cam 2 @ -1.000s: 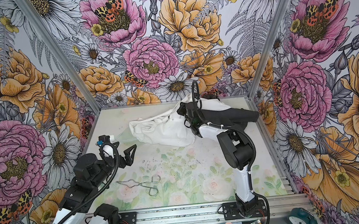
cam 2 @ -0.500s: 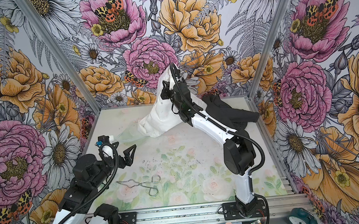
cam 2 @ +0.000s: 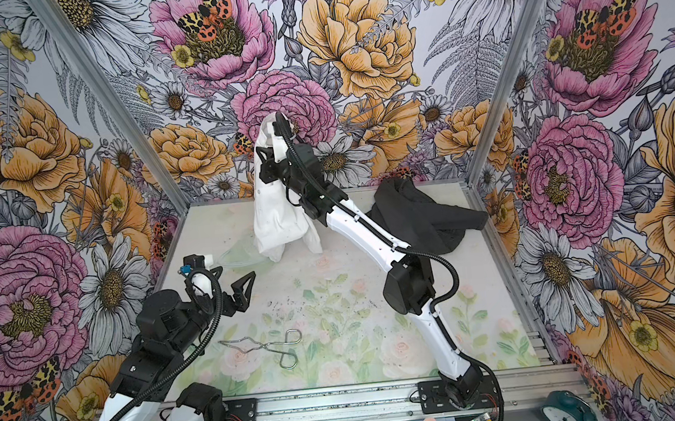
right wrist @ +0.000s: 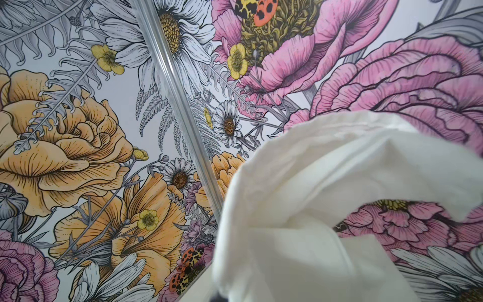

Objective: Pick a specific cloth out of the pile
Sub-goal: 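Lift the white shirt with the right gripper above the table, then lower the white shirt onto the table near the left arm and open the right gripper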

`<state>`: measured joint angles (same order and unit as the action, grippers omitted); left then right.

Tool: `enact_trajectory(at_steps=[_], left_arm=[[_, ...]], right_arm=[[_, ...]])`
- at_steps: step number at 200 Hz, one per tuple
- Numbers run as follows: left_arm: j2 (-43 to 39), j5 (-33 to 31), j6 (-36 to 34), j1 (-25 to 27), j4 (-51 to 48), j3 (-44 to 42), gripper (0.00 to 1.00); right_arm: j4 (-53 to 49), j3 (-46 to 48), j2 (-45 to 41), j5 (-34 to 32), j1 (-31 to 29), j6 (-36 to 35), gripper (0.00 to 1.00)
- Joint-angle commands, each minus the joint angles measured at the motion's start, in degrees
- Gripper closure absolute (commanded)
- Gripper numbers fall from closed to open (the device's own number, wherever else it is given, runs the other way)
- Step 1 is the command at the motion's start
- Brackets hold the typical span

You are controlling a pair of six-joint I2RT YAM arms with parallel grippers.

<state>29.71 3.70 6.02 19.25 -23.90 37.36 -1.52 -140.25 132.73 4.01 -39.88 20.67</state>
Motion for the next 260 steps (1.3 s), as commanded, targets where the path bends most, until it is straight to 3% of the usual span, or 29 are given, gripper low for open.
enact_trajectory(at_steps=[1,55,104,149,183,230,260], left_arm=[[-0.84,-0.75,0.41,-0.52,-0.17,-0.76,0.01],[-0.80,-0.80,0.46,-0.68,-0.16,-0.80,0.01],[-0.76,-0.89,0.46,-0.76,-0.18,-0.85,0.01],[-0.55,-0.88,0.48,-0.70,-0.15,-0.80,0.01],[-0.48,-0.97,0.48,-0.72,-0.16,-0.80,0.01],[-0.12,-1.14,0.47,-0.76,-0.14,-0.80,0.01],[0.11,-1.22,0.39,-0.82,-0.13,-0.80,0.02]], right_arm=[[0.42,-6.32,1.84,3.64,-0.80,1.92,1.00],[8.62,-6.74,5.60,6.10,-0.99,7.66,1.00],[9.01,-9.64,14.34,7.54,-0.16,17.20,1.00],[-2.41,-8.81,18.97,4.91,0.82,19.56,1.00],[-6.57,2.30,16.55,4.87,2.64,25.24,1.00],[-12.69,12.71,13.46,2.87,3.18,25.56,0.80],[-13.40,14.47,13.26,4.73,3.57,27.13,0.66]])
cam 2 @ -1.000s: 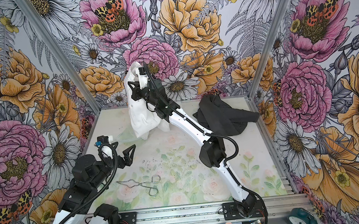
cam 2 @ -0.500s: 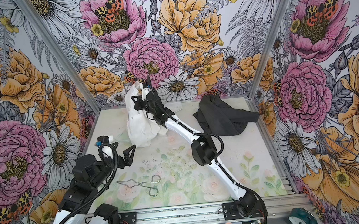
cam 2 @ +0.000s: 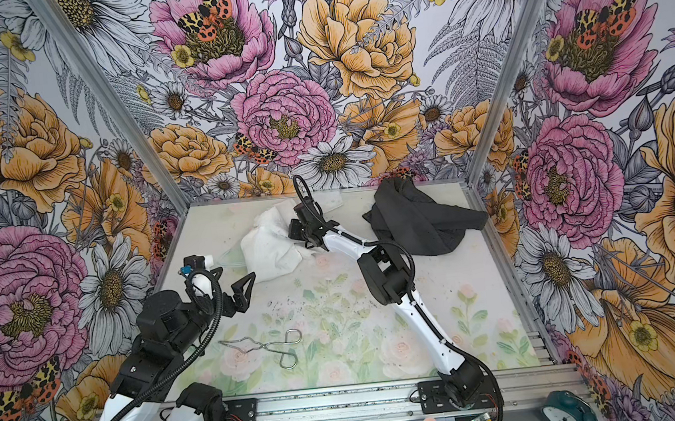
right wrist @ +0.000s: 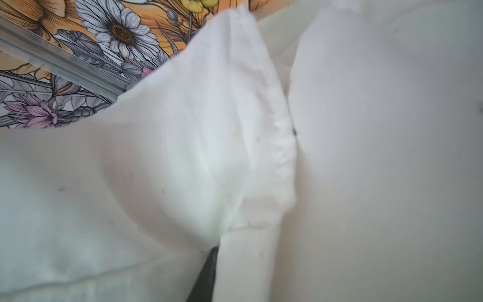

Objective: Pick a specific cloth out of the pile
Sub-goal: 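Lower the white shirt onto the table near the left arm and open the right gripper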

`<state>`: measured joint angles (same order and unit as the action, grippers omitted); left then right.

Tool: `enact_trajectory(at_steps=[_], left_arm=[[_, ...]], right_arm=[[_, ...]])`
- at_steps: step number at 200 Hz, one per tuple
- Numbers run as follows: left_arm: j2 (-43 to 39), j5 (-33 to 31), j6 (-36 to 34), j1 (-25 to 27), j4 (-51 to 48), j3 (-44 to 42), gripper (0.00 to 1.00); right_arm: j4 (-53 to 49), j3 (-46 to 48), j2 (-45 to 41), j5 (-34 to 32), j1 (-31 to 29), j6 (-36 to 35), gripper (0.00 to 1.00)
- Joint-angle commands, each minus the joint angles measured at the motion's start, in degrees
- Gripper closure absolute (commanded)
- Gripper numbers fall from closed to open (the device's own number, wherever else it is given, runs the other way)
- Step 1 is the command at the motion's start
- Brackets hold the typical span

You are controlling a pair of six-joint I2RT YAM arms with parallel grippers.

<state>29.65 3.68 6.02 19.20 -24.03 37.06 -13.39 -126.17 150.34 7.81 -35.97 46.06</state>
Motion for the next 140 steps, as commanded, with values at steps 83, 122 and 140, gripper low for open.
enact_trajectory(at_steps=[83,122,140], left_arm=[[0.40,-2.25,0.35,-0.73,-0.19,-0.68,0.01],[0.50,-3.26,0.56,-0.74,-0.31,-0.62,0.01],[1.08,-4.48,1.62,-0.74,0.11,-0.15,0.01]], right_arm=[[-1.12,-1.88,-13.51,4.08,0.21,2.81,0.28],[-0.92,4.30,-22.37,-0.43,-0.67,0.92,0.12],[0.15,7.95,-26.93,-2.48,-1.04,-1.08,0.08]])
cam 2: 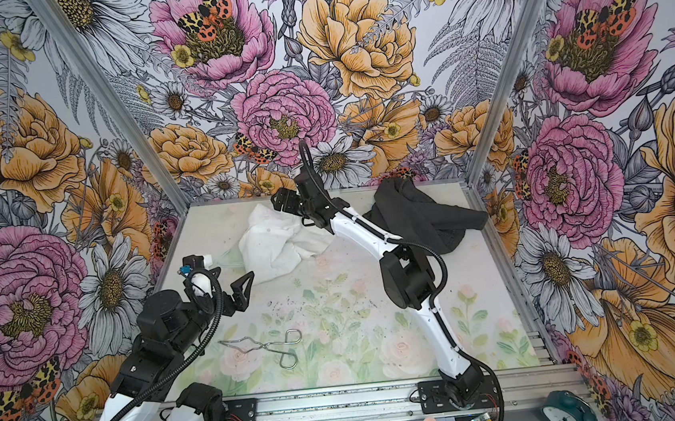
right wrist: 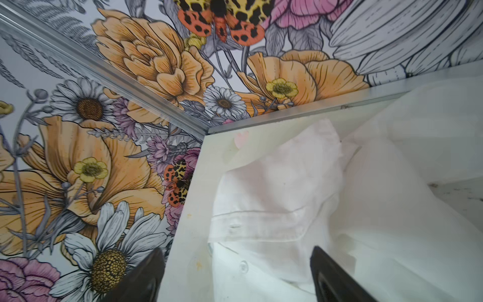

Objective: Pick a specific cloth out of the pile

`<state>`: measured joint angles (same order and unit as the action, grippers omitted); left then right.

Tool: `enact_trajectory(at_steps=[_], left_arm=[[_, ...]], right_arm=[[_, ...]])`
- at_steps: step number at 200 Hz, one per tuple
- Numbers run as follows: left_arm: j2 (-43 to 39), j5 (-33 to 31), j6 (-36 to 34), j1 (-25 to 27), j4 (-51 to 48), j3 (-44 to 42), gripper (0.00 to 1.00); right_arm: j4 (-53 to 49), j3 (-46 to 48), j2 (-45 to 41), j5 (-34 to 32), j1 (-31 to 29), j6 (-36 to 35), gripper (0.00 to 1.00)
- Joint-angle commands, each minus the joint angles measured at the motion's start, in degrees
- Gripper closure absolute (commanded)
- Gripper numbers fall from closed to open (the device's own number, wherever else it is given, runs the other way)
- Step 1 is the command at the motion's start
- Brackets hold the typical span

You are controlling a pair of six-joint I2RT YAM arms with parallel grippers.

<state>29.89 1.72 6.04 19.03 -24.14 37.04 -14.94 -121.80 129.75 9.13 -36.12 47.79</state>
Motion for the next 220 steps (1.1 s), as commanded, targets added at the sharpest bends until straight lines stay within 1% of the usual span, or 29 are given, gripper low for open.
enact_trajectory(at_steps=[1,11,39,61,80,91,136,163,165,170,197,220], left_arm=[[0.95,-2.55,1.69,-0.57,0.32,-0.08,0.01],[1.94,-3.15,2.79,-0.58,0.33,1.02,0.01],[7.35,-3.89,8.65,-0.61,2.40,4.36,0.01],[14.74,-4.68,12.48,-0.58,4.04,7.58,0.01],[22.39,-5.23,15.03,-0.57,4.13,11.11,0.01],[27.01,-5.97,16.26,-0.58,4.20,13.19,0.02],[45.91,-10.97,20.36,-0.93,4.39,22.46,0.01],[57.43,-13.27,21.55,-0.39,4.30,29.13,0.01],[58.16,-14.73,21.60,-0.26,4.28,29.62,0.01],[60.12,-15.76,21.70,-0.01,4.01,30.98,0.01],[71.37,-21.96,21.47,1.40,-2.53,40.86,0.01],[80.72,-22.24,21.89,1.45,-7.90,47.94,0.01]], right_arm=[[1.77,3.85,-6.57,-3.91,-0.88,-2.89,0.08],[2.31,5.94,-9.10,-4.69,-0.89,-3.70,0.06],[4.71,12.91,-17.07,-6.50,-0.88,-6.80,0.06],[9.87,22.79,-25.28,-9.04,-0.37,-10.03,0.04],[17.11,34.19,-33.28,-9.60,1.03,-10.91,0.04],[19.32,39.74,-37.82,-10.39,2.24,-11.05,0.03],[17.94,57.10,-53.06,-13.05,7.78,-12.83,0.03],[15.83,64.54,-60.10,-13.60,10.21,-13.50,0.03],[15.65,64.99,-60.66,-13.67,10.37,-13.62,0.03],[15.12,66.02,-61.83,-13.74,10.72,-13.92,0.03],[13.40,71.10,-67.24,-14.04,12.81,-14.84,0.03],[12.97,74.58,-70.90,-13.95,14.57,-14.48,0.03]])
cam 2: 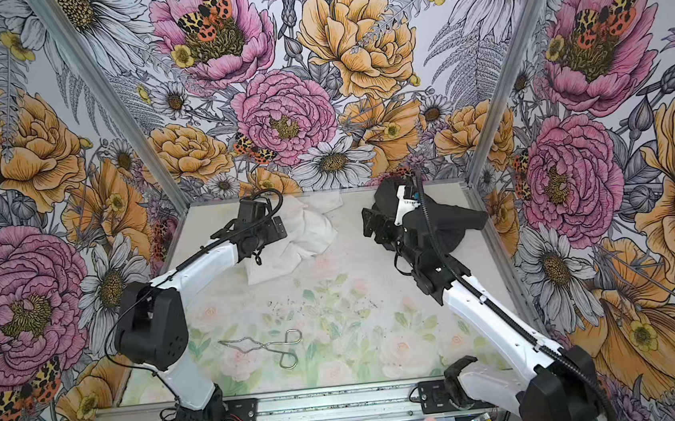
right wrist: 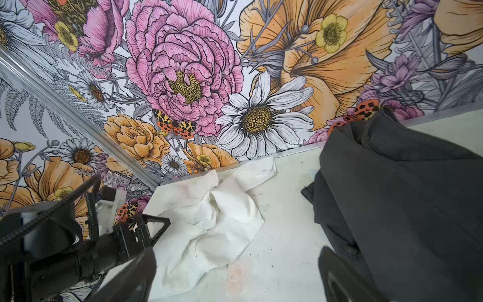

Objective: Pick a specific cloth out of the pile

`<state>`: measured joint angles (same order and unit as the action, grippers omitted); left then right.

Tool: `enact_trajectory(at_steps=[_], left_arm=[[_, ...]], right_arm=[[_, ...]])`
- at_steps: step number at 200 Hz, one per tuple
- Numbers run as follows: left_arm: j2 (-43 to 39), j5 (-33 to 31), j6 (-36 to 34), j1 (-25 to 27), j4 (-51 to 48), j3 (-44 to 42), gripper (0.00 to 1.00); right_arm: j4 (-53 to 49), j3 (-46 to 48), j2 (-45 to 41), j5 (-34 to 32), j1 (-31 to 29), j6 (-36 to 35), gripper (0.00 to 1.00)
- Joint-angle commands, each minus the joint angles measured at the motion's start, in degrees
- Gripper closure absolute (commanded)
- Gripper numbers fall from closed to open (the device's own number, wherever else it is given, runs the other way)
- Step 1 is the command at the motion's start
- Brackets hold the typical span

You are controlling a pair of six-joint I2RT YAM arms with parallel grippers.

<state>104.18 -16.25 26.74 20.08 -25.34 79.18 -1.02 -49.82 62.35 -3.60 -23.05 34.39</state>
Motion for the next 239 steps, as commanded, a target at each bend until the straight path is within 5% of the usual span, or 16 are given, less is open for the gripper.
enact_trajectory(at_steps=[1,41,62,99,111,176,239], left_arm=[[6.67,-4.21,1.20,0.36,-6.76,6.03,0.01],[14.95,-2.96,1.25,-0.01,-8.85,9.40,0.10],[16.63,-1.66,1.00,-0.71,-8.87,8.92,0.30],[14.30,-3.88,1.54,-4.38,-8.61,5.81,0.84],[12.42,-4.87,1.77,-6.48,-8.47,4.37,0.94],[-2.33,-11.19,1.08,-16.78,-7.53,-3.65,0.95],[-4.17,-11.15,-2.08,-11.31,-7.53,1.33,0.95]], right_arm=[[-0.98,2.70,-3.61,-1.24,1.55,-1.08,0.03],[-1.45,5.94,-6.23,0.37,4.00,-0.23,0.03],[-1.44,6.82,-6.34,1.43,5.11,0.23,0.04],[-1.44,7.17,-6.10,2.80,6.37,0.84,0.04],[-1.44,7.28,-5.98,2.94,6.64,0.94,0.04],[-1.36,7.28,-5.77,3.55,7.33,1.34,0.04],[-0.92,7.19,-5.61,3.99,7.53,2.21,0.04]])
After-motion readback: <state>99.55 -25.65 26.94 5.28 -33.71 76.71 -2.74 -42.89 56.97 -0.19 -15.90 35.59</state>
